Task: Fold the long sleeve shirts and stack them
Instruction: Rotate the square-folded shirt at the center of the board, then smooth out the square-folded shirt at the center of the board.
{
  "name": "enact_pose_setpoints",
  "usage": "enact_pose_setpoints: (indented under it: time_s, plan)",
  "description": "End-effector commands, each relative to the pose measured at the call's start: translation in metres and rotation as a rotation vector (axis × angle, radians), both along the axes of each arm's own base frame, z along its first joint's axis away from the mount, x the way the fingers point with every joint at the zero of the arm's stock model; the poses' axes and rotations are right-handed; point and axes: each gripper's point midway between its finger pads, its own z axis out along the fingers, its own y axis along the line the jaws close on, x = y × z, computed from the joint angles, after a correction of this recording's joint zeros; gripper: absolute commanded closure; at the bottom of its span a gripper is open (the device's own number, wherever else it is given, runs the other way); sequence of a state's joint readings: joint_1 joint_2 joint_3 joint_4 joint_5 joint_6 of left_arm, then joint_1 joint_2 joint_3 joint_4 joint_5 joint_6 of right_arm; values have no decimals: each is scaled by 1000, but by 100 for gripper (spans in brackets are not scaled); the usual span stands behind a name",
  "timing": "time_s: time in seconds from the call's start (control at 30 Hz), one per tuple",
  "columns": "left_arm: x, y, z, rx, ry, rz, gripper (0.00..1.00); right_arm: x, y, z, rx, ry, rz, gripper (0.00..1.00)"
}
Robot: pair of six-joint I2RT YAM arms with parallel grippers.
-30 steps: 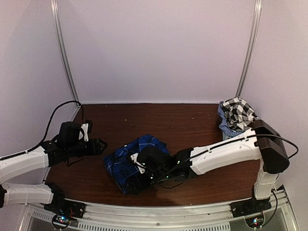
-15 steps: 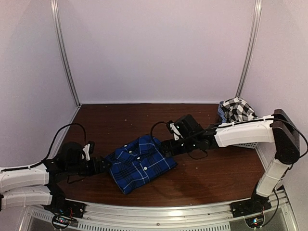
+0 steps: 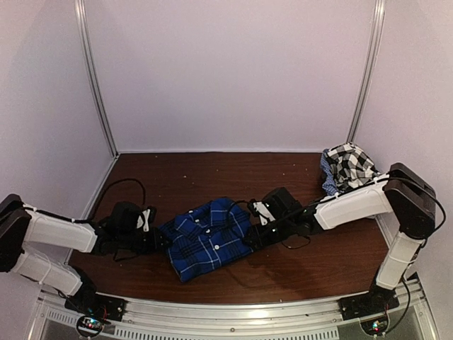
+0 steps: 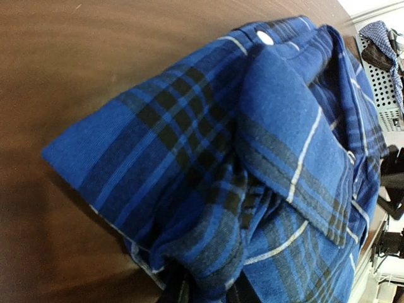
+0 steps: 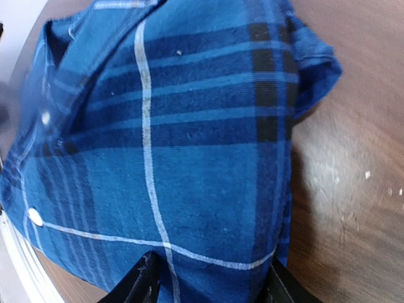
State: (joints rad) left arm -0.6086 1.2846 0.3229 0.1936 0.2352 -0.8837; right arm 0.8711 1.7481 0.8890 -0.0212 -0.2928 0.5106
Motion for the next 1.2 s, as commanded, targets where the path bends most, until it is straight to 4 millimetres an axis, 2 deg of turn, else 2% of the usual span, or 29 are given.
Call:
enact_pose_setpoints:
  time_s: [0.0, 0.3, 0.43, 0.53, 0.63, 0.77, 0.9, 1.07, 1.17]
  plan:
    - [36, -20, 21, 0, -124, -46, 83, -11, 7, 8, 93, 9, 5, 51]
    - [94, -22, 11, 92, -142, -84, 86, -37, 3, 10, 74, -13, -36, 53]
    - [116, -23, 10, 137, -156, -110, 83, -37, -13, 12, 45, -33, -95, 48]
    - [125, -21, 10, 191, -166, -127, 76, -29, -28, 11, -35, -59, -139, 43]
    - [130, -13, 17, 243, -193, -124, 61, -25, -35, 17, -69, -81, -155, 38]
    - [123, -11, 48, 214, -265, -120, 49, -21, -36, 38, -47, -128, -157, 33]
    - [99, -23, 70, 139, -309, -149, 45, -22, -17, 62, 29, -163, -114, 34]
    - [56, -46, 67, 94, -312, -208, 46, -29, 18, 78, 89, -183, -23, 37]
    - [32, -57, 55, 73, -289, -249, 51, -35, 37, 70, 108, -156, 43, 39]
